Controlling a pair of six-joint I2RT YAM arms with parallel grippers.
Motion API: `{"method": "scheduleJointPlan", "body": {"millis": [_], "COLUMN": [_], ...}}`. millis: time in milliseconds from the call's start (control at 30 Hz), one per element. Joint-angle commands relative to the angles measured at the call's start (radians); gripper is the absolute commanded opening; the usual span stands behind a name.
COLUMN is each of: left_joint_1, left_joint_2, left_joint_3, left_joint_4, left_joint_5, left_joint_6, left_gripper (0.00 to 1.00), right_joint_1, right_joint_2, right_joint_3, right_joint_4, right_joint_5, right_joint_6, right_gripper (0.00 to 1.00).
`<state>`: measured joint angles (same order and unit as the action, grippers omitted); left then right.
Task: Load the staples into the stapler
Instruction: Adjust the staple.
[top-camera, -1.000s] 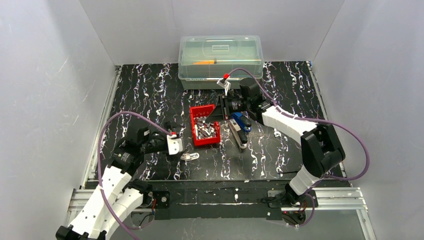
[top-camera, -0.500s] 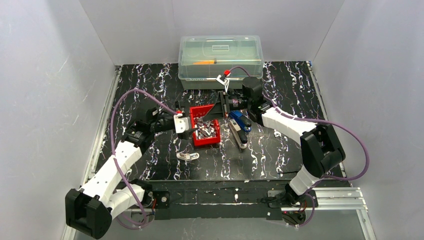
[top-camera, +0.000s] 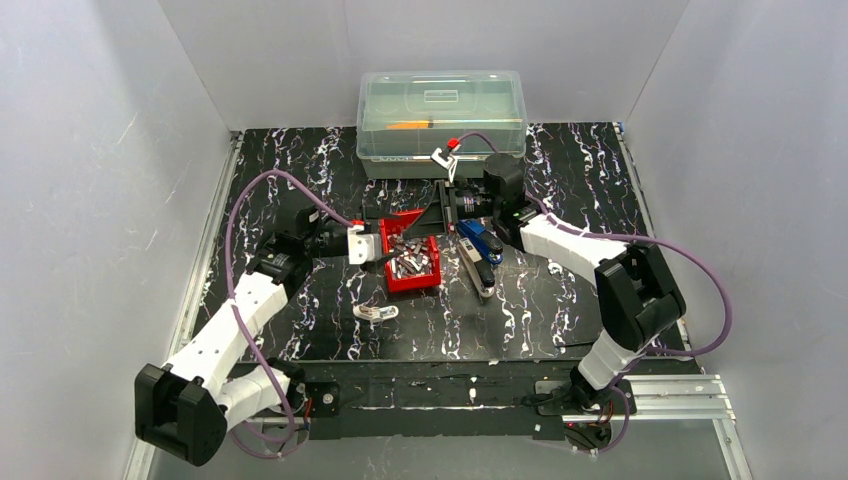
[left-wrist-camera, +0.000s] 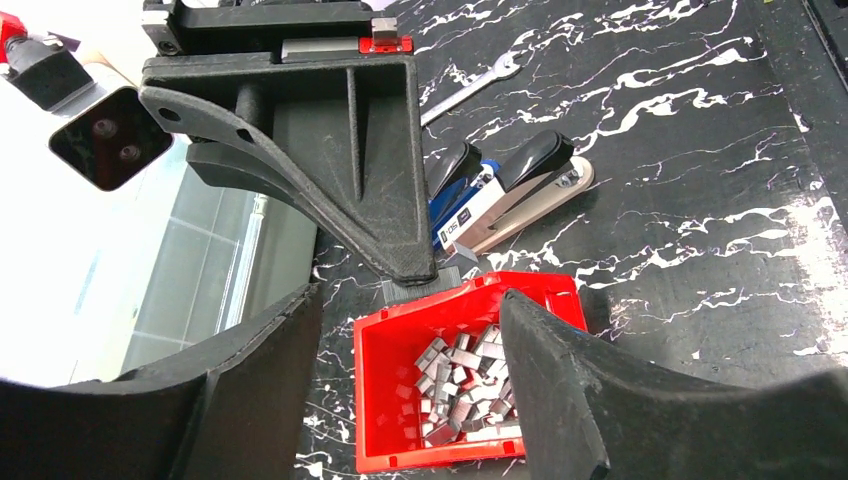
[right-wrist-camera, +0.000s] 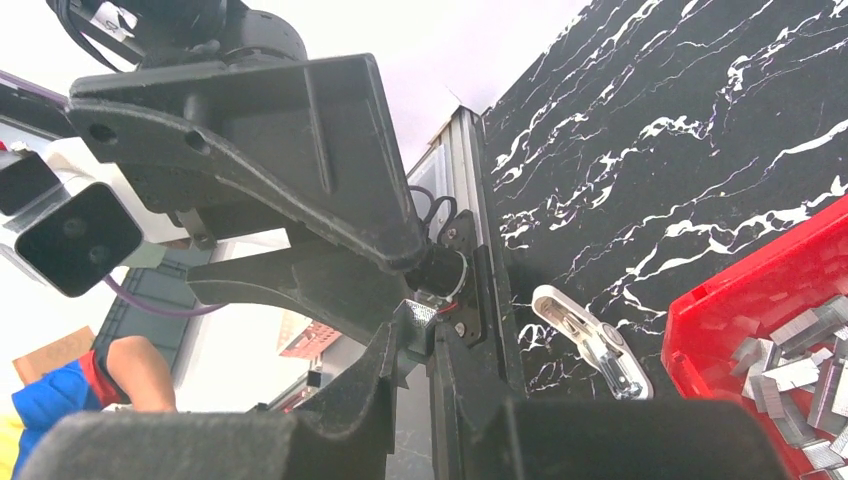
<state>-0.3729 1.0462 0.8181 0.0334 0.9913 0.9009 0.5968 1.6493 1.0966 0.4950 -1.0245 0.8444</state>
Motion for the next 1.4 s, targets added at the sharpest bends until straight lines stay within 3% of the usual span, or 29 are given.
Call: {"method": "scheduleJointPlan", "body": {"millis": [0, 100, 433, 633, 933, 1033, 1167, 1367], "left_joint_1": [-0.006, -0.011, -0.020, -0.020, -0.020, -0.021, -0.021, -0.020], "left_joint_2": [0.013, 0.026, 0.046, 0.037, 0.055, 0.074, 0.087, 0.088], "left_joint_3": [0.039, 0.046, 0.060, 0.051, 0.046, 0.058, 0.062, 0.065], "left_joint_4": [0.005, 0.006, 0.003, -0.027, -0.075, -0.073, -0.064, -0.073], "left_joint_5": [0.045, 0.043, 0.059, 0.054, 0.034, 0.031, 0.026, 0.017], "left_joint_6": [0.014, 0.018, 0.015, 0.056, 0.124, 0.129, 0.134, 0.133], "left_gripper": [0.60, 0.49, 0.43, 0.29, 0.30, 0.28, 0.27, 0.25], "right_joint_1": [0.004, 0.008, 0.009, 0.009, -0.007, -0.009, -0.017, -0.046], "right_joint_2": [0.020, 0.030, 0.040, 0.035, 0.018, 0.021, 0.017, -0.004], "right_joint_3": [0.010, 0.007, 0.005, -0.002, -0.026, -0.025, -0.029, -0.059], "right_joint_4": [0.121, 0.139, 0.146, 0.152, 0.153, 0.154, 0.152, 0.149], "right_joint_5": [-0.015, -0.018, -0.018, -0.017, -0.010, -0.009, -0.008, -0.003], "right_joint_6": [0.050, 0.063, 0.065, 0.064, 0.064, 0.064, 0.062, 0.062], "right_gripper": [0.22, 0.22, 0.22, 0.23, 0.23, 0.26, 0.40, 0.48]}}
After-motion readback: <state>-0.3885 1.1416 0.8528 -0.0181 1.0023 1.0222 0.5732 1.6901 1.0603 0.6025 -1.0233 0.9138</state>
